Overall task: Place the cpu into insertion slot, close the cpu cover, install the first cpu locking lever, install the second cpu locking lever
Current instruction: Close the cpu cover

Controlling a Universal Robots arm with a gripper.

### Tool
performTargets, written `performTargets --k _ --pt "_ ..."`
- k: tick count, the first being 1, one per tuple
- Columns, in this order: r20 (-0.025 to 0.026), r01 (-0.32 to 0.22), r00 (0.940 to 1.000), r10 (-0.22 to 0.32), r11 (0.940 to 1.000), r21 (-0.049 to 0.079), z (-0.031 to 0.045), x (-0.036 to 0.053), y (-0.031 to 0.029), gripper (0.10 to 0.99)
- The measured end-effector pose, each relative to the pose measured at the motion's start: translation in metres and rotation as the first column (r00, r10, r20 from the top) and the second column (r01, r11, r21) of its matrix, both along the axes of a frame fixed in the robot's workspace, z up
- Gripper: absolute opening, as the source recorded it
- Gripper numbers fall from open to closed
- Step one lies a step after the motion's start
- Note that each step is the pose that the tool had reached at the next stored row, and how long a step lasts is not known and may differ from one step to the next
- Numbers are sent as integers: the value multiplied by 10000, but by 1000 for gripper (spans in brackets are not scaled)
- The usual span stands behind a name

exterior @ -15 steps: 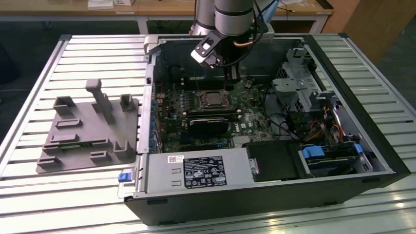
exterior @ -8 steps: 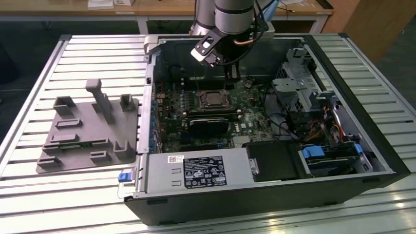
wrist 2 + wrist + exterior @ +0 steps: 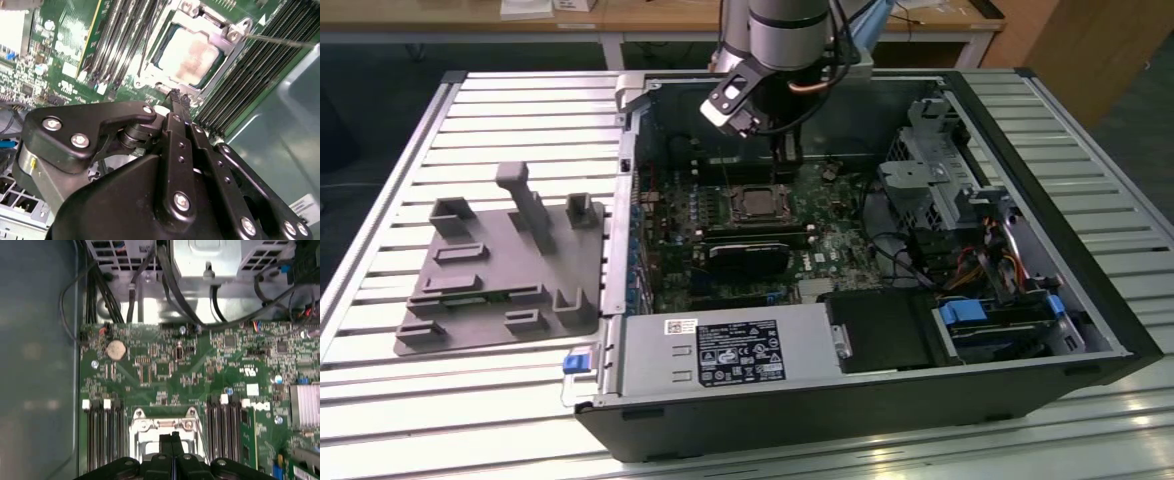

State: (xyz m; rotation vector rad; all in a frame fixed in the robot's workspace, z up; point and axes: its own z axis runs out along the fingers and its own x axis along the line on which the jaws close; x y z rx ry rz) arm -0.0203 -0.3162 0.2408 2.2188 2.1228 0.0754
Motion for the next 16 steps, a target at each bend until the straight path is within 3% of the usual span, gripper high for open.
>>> performTargets --k 8,13,16 --pt "0 -1 10000 1 10000 0 -7 -155 0 102" --pt "0 -14 10000 14 10000 -1 -7 -165 0 102" --pt "-1 -292 9996 292 9996 -51 -8 -165 0 102"
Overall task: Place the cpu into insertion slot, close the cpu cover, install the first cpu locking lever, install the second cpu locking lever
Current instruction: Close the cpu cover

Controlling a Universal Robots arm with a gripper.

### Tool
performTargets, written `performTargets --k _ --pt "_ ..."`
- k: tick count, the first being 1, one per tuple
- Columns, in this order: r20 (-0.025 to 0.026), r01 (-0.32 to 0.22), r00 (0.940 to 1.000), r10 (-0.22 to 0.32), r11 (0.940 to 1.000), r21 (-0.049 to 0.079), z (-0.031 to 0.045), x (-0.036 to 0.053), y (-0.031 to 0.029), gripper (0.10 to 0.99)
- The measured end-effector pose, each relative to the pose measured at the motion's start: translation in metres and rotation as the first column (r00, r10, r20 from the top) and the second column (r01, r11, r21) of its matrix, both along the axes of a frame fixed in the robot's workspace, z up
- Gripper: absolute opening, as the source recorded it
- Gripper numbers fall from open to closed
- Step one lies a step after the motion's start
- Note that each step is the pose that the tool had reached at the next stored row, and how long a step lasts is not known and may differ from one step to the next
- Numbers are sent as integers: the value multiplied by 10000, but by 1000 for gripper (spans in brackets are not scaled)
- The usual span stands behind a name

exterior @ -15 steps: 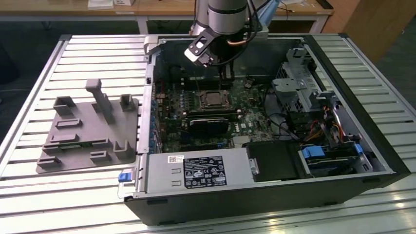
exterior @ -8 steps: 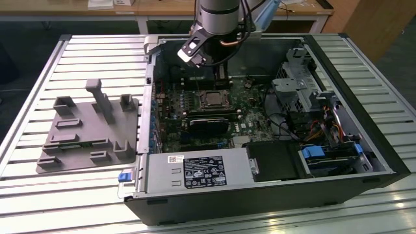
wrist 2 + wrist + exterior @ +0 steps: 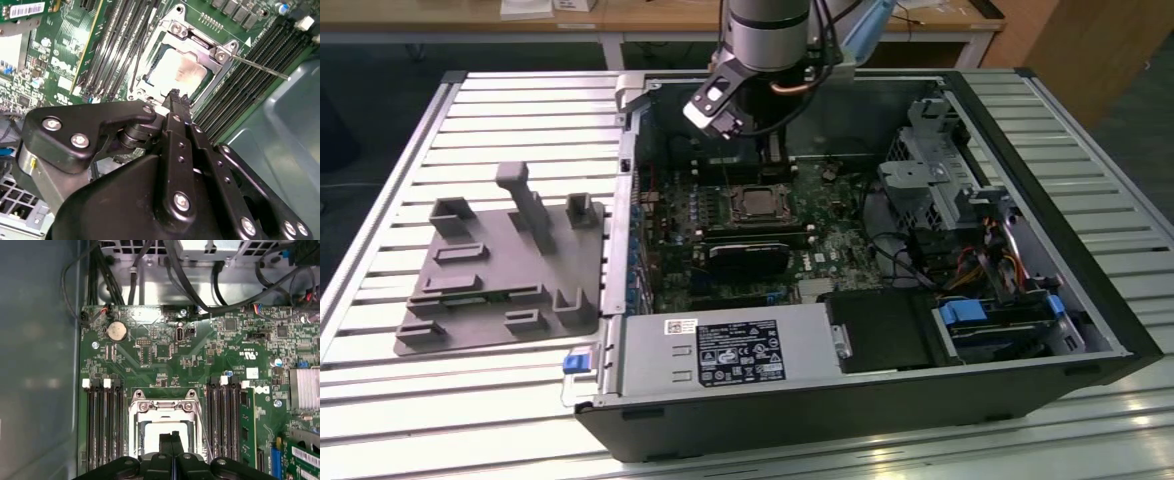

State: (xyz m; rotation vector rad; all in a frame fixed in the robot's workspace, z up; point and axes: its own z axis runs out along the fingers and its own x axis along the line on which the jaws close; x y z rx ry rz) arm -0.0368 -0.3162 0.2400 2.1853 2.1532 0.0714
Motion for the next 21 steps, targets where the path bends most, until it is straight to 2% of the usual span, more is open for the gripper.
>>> performTargets --k 5,9,12,14,17,21 --pt "-28 -752 9972 751 9971 -148 -3 0 0 102" --pt "-108 -1320 9912 1317 9907 -321 -7 0 0 102" --pt "-171 -1734 9848 1728 9839 -443 -10 0 0 102" --pt "-192 -2060 9785 2052 9773 -489 -11 0 0 102" --pt "-197 -2586 9660 2579 9647 -503 -15 0 1 102" --pt "-197 -3287 9444 3282 9431 -506 -20 0 0 102"
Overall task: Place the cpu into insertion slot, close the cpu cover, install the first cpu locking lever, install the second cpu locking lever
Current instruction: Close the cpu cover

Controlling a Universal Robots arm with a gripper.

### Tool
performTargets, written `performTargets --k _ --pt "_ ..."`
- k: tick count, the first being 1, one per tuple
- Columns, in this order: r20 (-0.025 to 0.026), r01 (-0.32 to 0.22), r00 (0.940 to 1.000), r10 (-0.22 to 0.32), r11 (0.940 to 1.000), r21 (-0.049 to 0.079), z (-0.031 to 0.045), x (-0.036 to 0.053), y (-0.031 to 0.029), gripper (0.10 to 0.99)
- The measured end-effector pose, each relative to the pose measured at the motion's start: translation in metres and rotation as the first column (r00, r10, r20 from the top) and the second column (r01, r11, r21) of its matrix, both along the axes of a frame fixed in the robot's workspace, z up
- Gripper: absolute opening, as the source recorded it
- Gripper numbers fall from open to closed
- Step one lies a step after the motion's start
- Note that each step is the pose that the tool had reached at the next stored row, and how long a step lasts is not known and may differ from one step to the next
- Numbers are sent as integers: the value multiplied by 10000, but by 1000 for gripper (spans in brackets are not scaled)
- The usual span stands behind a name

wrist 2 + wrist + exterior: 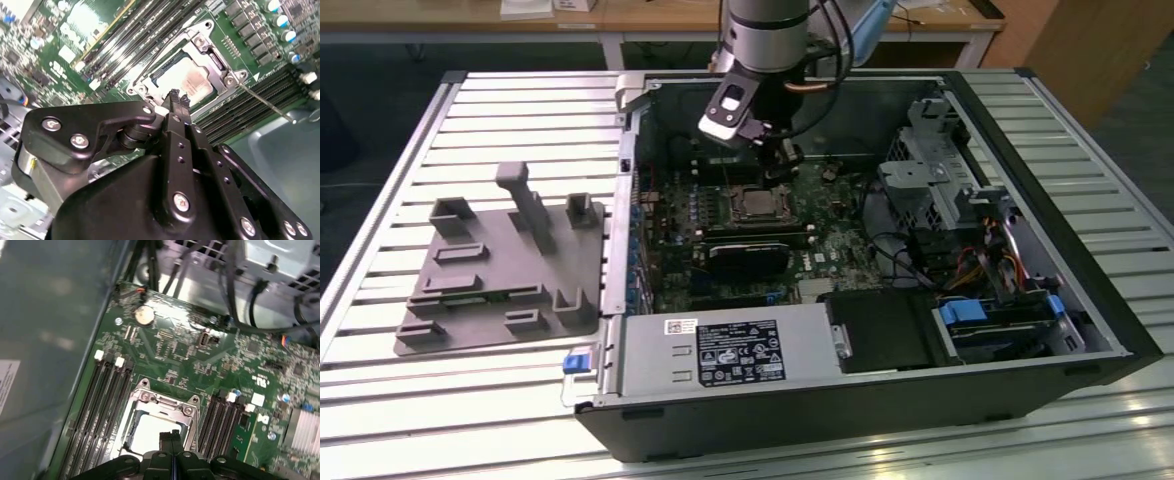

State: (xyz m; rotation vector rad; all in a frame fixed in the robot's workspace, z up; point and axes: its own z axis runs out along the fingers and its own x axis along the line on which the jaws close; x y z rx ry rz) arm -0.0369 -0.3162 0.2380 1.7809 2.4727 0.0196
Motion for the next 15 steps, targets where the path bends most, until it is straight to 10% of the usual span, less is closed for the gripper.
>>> performTargets --k 7,15 --pt "-1 -1257 9921 1257 9921 -1 -8 0 0 102" --pt "-7 -2690 9631 2690 9631 -35 -13 0 0 102"
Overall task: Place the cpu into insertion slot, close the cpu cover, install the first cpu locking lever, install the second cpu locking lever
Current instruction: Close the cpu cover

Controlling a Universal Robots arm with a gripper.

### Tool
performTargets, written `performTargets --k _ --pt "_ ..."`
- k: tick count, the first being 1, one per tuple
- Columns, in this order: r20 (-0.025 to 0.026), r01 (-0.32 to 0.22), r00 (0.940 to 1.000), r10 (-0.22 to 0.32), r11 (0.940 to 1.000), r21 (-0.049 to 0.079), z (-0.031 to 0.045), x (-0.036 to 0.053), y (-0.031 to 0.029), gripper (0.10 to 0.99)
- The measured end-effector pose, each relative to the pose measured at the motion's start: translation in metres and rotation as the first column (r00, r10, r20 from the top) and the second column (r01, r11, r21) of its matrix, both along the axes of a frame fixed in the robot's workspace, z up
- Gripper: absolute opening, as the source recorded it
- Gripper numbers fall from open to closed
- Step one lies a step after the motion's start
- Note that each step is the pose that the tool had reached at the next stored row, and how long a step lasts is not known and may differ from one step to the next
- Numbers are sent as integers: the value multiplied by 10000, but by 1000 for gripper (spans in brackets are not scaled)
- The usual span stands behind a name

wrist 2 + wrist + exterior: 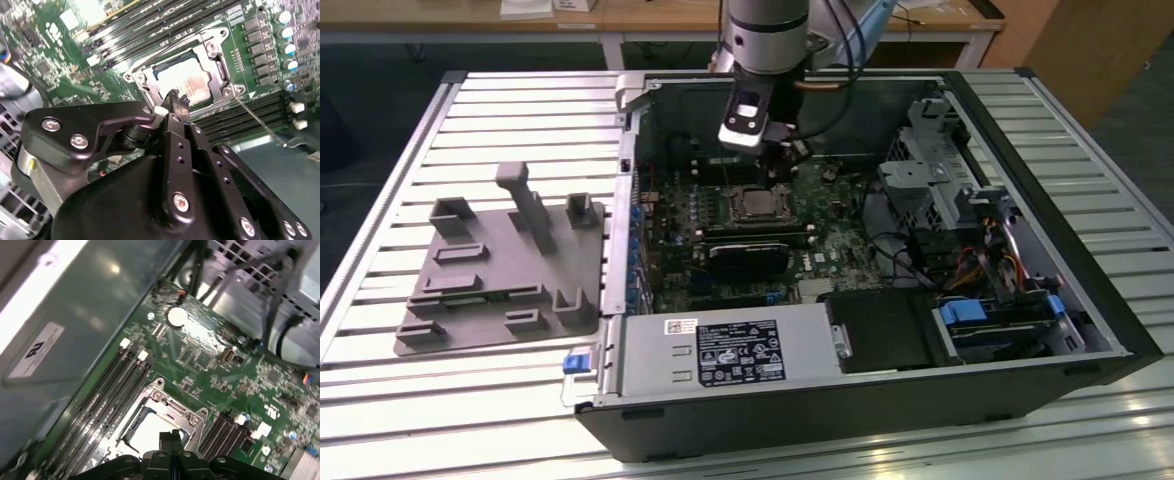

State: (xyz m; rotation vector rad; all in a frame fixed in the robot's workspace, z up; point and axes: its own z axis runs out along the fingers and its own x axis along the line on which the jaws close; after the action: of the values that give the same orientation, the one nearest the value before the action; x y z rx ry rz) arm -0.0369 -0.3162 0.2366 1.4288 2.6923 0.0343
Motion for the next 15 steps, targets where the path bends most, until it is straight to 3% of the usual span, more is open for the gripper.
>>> performTargets --k 4,7,11,15 --pt "-5 -719 9974 719 9974 -38 -3 0 0 102" --pt "-9 -1255 9921 1255 9921 -67 -5 0 0 102" --pt "-18 -1981 9802 1981 9801 -108 -8 0 0 102" --pt "-32 -2674 9636 2674 9635 -156 -10 -1 0 102"
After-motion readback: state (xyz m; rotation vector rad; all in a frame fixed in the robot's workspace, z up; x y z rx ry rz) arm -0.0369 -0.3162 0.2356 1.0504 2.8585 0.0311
